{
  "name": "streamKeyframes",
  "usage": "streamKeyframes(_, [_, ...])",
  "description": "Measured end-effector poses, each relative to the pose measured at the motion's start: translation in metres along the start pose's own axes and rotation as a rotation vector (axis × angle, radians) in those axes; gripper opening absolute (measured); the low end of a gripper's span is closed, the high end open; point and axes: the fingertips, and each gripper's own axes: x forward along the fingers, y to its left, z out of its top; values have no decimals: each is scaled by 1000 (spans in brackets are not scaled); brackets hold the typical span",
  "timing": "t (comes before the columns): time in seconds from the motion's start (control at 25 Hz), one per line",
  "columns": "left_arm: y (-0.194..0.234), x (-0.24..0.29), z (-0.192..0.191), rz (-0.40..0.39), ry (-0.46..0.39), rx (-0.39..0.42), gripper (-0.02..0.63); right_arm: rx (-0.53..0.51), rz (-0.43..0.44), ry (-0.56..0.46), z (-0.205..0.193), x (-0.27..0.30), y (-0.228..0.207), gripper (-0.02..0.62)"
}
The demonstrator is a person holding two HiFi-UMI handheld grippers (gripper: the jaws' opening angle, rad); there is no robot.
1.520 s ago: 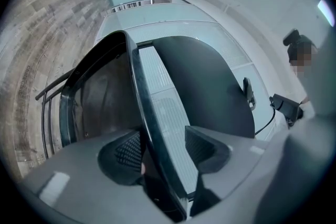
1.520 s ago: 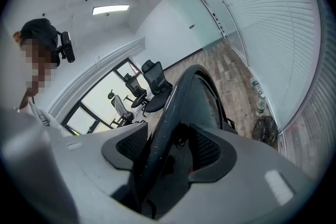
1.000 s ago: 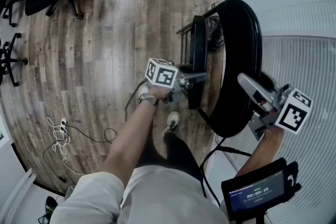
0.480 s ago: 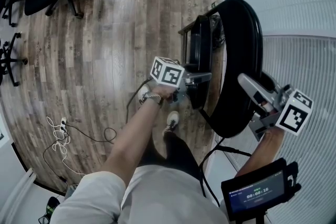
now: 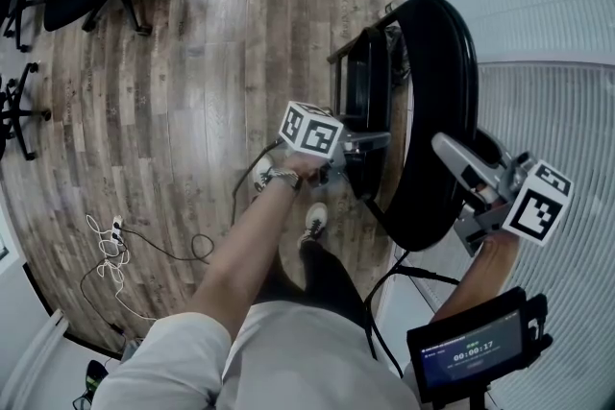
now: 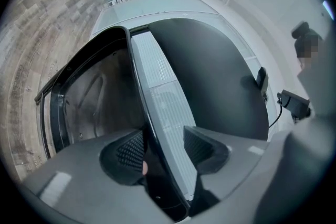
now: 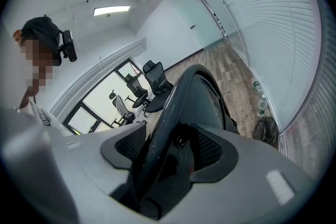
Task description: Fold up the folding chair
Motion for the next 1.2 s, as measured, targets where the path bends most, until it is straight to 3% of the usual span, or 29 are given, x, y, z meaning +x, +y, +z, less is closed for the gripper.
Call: streamKeyframes(1.2, [11,2,3,44,-11,-3,187,-33,-28,11,0,3,-12,255])
